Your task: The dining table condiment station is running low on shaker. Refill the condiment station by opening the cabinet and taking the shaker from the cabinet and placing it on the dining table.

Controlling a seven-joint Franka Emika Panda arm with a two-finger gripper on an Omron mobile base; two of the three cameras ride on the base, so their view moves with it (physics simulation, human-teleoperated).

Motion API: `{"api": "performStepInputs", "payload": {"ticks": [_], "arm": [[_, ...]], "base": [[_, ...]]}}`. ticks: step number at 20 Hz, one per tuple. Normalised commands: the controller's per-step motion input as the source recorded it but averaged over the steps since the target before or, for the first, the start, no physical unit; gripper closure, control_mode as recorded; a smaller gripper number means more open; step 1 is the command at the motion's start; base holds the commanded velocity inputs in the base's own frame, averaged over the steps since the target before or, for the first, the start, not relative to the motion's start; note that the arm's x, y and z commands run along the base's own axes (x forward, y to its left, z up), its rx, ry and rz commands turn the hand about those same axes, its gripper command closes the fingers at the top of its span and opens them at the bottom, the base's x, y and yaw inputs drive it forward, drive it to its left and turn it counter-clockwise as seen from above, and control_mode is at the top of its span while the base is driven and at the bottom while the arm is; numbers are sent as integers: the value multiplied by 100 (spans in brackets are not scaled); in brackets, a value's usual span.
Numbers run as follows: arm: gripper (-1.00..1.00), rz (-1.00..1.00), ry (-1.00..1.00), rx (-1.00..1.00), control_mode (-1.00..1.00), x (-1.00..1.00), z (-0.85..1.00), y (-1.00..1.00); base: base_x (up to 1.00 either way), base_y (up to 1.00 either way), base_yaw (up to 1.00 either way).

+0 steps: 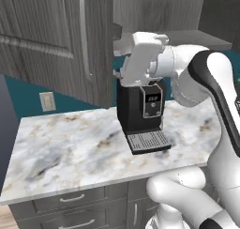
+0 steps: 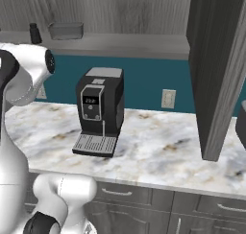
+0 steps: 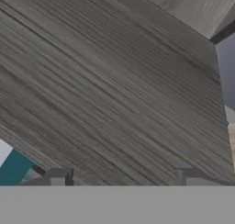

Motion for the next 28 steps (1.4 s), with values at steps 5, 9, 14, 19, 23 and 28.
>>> {"api": "performStepInputs", "payload": {"ticks": [5,9,14,19,23,28], "arm": [[-100,15,-17,-20,-100,-61,0,100],[-100,11,-22,-20,-100,-46,0,100],[-100,5,-20,-15,-100,-11,0,100],[-100,4,-21,-15,-100,-1,0,100],[-100,-1,-13,-15,-100,-15,-4,19],[-100,-21,-26,-24,-100,-32,-15,-73]], "base": [[0,0,0],[0,0,0],[0,0,0],[0,0,0],[0,0,0],[0,0,0]]}}
